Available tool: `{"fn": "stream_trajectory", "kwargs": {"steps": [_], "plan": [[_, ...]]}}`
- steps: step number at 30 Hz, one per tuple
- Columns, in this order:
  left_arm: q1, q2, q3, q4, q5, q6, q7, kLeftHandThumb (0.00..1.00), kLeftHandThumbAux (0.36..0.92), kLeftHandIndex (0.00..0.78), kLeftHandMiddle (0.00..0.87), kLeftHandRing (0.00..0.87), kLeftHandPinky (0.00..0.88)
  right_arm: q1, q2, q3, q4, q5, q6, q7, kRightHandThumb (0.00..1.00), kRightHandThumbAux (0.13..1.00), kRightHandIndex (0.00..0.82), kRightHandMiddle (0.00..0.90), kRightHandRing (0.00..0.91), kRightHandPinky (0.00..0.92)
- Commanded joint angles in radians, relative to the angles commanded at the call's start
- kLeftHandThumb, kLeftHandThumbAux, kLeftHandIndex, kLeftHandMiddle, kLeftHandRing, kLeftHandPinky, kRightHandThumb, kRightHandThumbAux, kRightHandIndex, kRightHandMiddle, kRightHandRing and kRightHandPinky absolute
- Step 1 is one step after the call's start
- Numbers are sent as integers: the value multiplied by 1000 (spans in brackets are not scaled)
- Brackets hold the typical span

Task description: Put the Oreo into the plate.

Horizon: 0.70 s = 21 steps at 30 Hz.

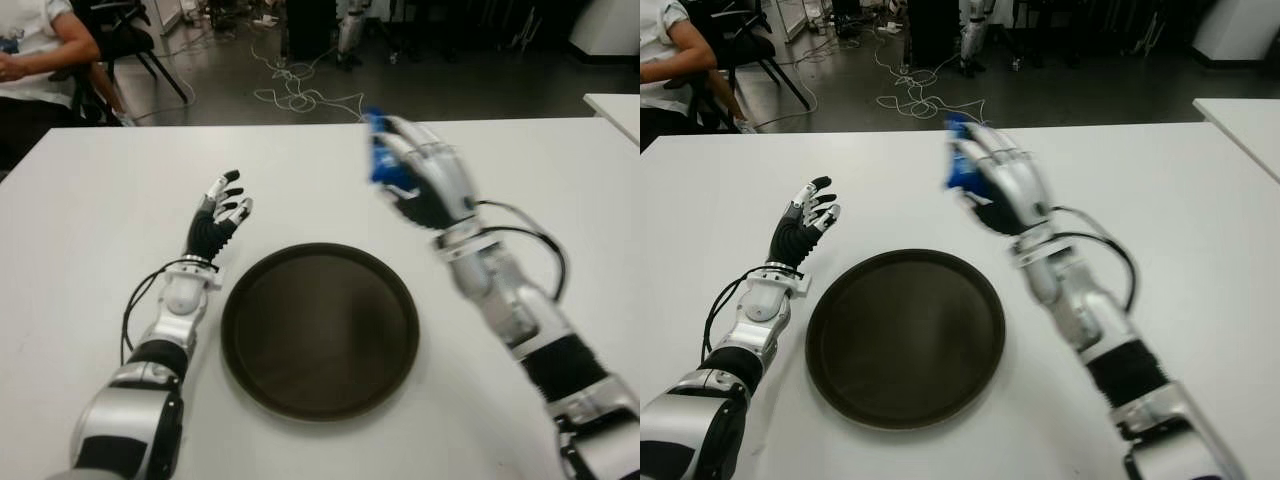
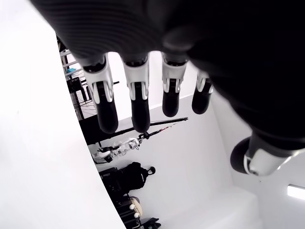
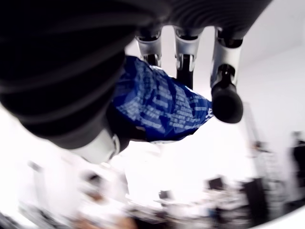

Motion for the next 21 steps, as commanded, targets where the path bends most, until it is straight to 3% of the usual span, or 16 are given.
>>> {"fn": "stream_trajectory", "kwargs": {"steps": [5,9,17,21], "plan": [[2,0,1,0,-1,-6,2,555,470,111,124,150,227,38,20,8,-53,64,-52,101,703,717,438,795,792,787],[3,0,0,-2,0,-12,3,557,467,114,122,153,239,97,21,8,-176,164,-18,274,703,716,439,810,806,802],[4,3,-3,-3,4,-11,11,579,474,107,126,154,230,132,26,-9,-277,324,77,516,701,717,439,801,800,795],[4,4,-3,-3,5,-9,11,571,472,104,129,155,222,138,31,-20,-307,354,111,575,701,717,439,800,798,796]]}}
